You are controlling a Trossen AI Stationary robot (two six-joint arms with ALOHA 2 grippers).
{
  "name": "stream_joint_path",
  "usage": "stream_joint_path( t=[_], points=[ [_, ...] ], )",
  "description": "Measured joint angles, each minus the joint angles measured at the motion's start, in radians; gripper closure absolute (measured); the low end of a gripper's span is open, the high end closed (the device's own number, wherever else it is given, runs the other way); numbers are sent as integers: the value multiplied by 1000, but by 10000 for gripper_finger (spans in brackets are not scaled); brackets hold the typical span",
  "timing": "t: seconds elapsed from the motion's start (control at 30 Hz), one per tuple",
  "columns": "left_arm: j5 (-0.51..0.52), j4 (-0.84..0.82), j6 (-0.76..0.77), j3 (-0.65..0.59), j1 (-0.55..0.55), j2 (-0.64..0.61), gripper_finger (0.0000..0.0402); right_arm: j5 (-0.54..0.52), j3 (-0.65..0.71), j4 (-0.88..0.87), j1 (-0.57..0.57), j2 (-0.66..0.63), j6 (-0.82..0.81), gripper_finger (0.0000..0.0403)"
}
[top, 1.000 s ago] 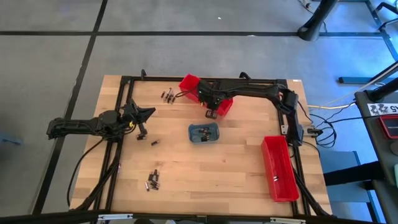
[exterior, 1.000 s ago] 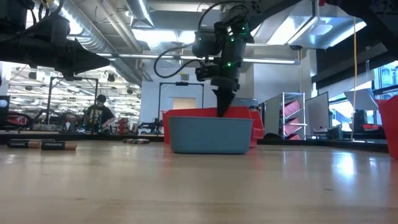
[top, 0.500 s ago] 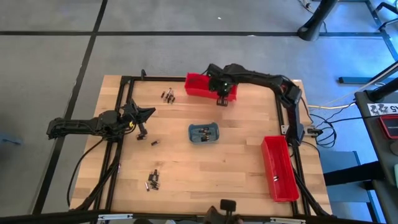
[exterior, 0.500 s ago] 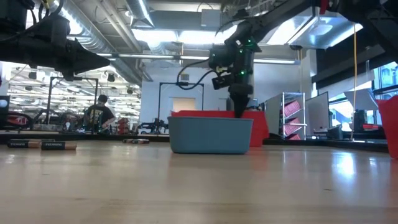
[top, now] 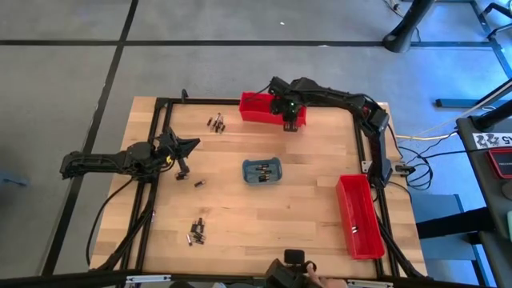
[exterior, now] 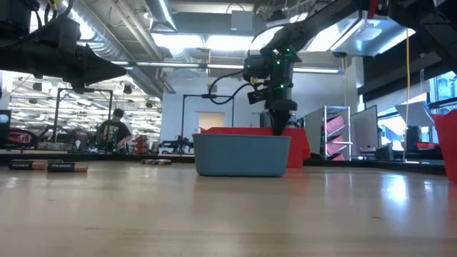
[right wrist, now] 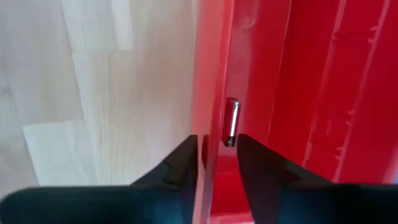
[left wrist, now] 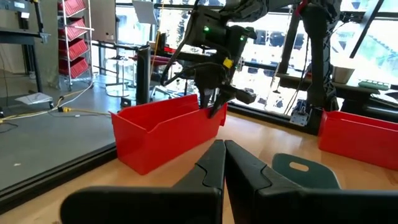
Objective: Sort batteries
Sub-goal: Adjust the top red bin, then put the black battery into the top red bin
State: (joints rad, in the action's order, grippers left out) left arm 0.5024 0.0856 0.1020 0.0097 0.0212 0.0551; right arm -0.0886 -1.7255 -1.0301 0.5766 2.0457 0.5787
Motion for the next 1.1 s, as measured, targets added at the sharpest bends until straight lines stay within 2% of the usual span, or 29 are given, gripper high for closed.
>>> stream_joint_path(
  t=[0.13,0.27,0.43,0.53,0.63,0.77,0.83,0.97,1.1],
  points=[
    [0,-6,20,0,0,0,400,-69,-80,-81,-21,0,-30,251],
    [0,-17,60,0,0,0,400,-142,-142,-133,-67,-20,-35,245],
    [0,-18,162,0,0,0,400,-128,-144,-116,-104,-101,-81,255],
    [0,-18,184,0,-2,0,400,-91,-80,-64,-122,-163,-130,264],
    [0,-18,185,0,-3,0,400,-24,96,49,-147,-253,-191,275],
    [0,-18,168,0,-3,0,400,-8,400,351,-235,-390,-287,287],
    [-2,-18,148,0,-3,0,400,-16,531,559,-294,-446,-312,291],
    [-2,-16,132,0,-3,0,400,-21,749,1128,-382,-457,-303,292],
    [-4,46,162,0,0,0,400,-23,865,1774,-419,-364,-235,292]
  ],
)
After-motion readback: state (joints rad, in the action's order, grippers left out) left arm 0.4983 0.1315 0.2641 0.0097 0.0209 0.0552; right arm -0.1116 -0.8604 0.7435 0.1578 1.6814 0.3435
